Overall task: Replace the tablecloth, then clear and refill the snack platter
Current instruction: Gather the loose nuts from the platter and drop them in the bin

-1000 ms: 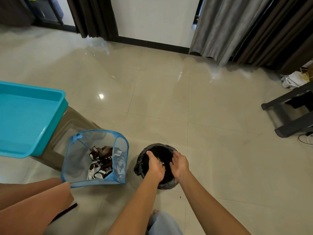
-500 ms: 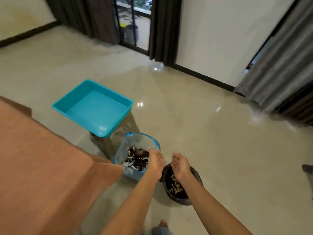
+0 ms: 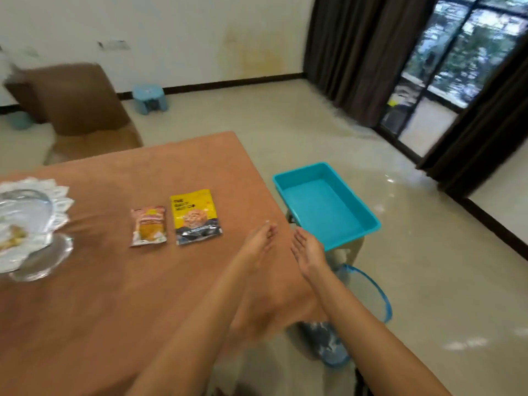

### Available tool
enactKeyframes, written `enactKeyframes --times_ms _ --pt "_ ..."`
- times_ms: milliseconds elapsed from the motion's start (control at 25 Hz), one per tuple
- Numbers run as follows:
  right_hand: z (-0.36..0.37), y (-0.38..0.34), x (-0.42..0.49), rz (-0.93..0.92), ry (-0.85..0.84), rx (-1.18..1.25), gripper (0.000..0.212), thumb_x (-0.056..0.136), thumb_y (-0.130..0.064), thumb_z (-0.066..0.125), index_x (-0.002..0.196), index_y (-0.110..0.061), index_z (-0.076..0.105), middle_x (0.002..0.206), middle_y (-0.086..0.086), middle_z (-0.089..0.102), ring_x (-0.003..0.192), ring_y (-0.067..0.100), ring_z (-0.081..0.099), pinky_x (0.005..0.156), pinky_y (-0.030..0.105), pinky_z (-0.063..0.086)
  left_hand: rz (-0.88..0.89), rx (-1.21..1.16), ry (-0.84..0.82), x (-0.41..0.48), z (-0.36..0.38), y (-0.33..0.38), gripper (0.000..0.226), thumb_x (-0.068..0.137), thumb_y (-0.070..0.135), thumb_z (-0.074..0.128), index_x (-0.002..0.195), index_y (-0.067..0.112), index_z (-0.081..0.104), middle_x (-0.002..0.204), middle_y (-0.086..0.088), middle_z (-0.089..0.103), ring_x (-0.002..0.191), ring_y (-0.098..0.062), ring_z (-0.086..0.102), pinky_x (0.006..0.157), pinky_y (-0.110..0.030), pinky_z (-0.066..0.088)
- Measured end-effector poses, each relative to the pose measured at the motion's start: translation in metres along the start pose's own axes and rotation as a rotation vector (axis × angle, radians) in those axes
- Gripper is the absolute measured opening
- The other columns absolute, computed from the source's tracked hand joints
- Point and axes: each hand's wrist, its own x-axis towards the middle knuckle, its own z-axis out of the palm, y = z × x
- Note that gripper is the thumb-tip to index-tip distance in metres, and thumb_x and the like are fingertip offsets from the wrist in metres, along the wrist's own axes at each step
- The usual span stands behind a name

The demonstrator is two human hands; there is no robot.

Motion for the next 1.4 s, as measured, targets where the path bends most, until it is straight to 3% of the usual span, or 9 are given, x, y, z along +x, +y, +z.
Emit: enactKeyframes --times_ms 160,360,520,680,800,920,1040,1240,1400 --pt "0.126 0.051 0.008 -0.056 -0.175 -0.122 0.037 0.099 -0.008 0.043 0.134 0.0 0.046 0.14 0.016 0.046 0.13 0.026 0.044 0.103 0.031 0.036 0.171 -0.1 0.143 -0.019 -0.133 0.078 0.02 0.101 0.021 0.043 0.089 0.02 0.058 0.089 0.003 0.062 0.085 -0.007 0.057 0.077 -0.019 0.044" --pt "0.254 0.116 -0.019 -0.053 -0.433 -0.333 0.021 0.096 -0.009 0.051 0.115 -0.003 0.057 0.11 0.008 0.062 0.103 0.018 0.058 0.077 0.021 0.05 0.357 -0.261 0.425 -0.056 -0.255 0.123 0.017 0.099 0.014 0.045 0.089 0.017 0.058 0.085 0.001 0.061 0.077 -0.006 0.056 0.069 -0.015 0.045" --pt "0.328 0.175 -0.034 -0.237 -0.725 -0.703 0.025 0.095 -0.016 0.052 0.119 -0.015 0.058 0.11 -0.007 0.061 0.107 0.01 0.056 0.097 0.028 0.045 0.462 -0.255 0.693 -0.084 -0.33 0.136 0.004 0.096 0.019 0.053 0.096 0.022 0.057 0.097 0.002 0.063 0.089 -0.008 0.059 0.079 -0.021 0.047" --pt "0.392 0.205 -0.052 -0.627 -1.143 -1.097 0.039 0.098 -0.026 0.044 0.136 -0.016 0.043 0.133 -0.003 0.051 0.117 0.011 0.049 0.099 0.024 0.036 0.47 0.071 1.052 -0.11 -0.399 0.138 0.015 0.093 0.017 0.053 0.108 0.018 0.053 0.107 0.0 0.061 0.1 -0.018 0.06 0.083 -0.029 0.046" --pt "0.444 0.236 -0.05 -0.807 -1.397 -1.424 0.053 0.102 -0.024 0.038 0.148 -0.004 0.02 0.157 0.014 0.019 0.144 0.022 0.017 0.114 0.029 0.014 0.397 0.287 1.222 -0.12 -0.448 0.131 0.028 0.093 0.001 0.043 0.12 0.006 0.049 0.114 -0.003 0.056 0.108 -0.019 0.054 0.082 -0.022 0.037" --pt "0.487 0.273 -0.032 -0.917 -1.519 -1.746 0.072 0.101 -0.04 0.037 0.15 -0.001 0.002 0.158 0.018 -0.009 0.147 0.028 -0.008 0.117 0.037 -0.002 0.268 0.57 1.332 -0.116 -0.487 0.118 0.042 0.088 -0.005 0.042 0.129 0.007 0.047 0.131 -0.009 0.052 0.126 -0.025 0.043 0.102 -0.032 0.033" --pt "0.51 0.3 -0.012 -0.954 -1.538 -1.997 0.104 0.087 -0.068 0.04 0.148 -0.007 -0.017 0.154 0.017 -0.023 0.144 0.03 -0.019 0.115 0.042 -0.011 0.109 0.773 1.436 -0.108 -0.519 0.106 0.045 0.092 0.001 0.042 0.137 0.007 0.041 0.146 -0.013 0.04 0.141 -0.033 0.023 0.116 -0.049 0.008" --pt "0.521 0.335 -0.006 -1.051 -1.561 -1.931 0.127 0.065 -0.088 0.028 0.148 -0.004 -0.018 0.156 0.018 -0.017 0.145 0.028 -0.016 0.117 0.042 -0.011 0.174 0.772 1.412 -0.097 -0.539 0.088 0.047 0.097 0.005 0.038 0.142 -0.003 0.033 0.152 -0.022 0.029 0.143 -0.035 0.02 0.118 -0.041 0.013" --pt "0.53 0.362 -0.022 -1.133 -1.67 -1.772 0.11 0.077 -0.081 0.022 0.151 -0.003 0.001 0.159 0.016 0.004 0.147 0.027 0.002 0.12 0.041 0.003 0.221 0.775 1.406 -0.094 -0.541 0.086 0.046 0.097 0.006 0.038 0.142 -0.004 0.033 0.151 -0.023 0.029 0.143 -0.036 0.02 0.119 -0.044 0.013"
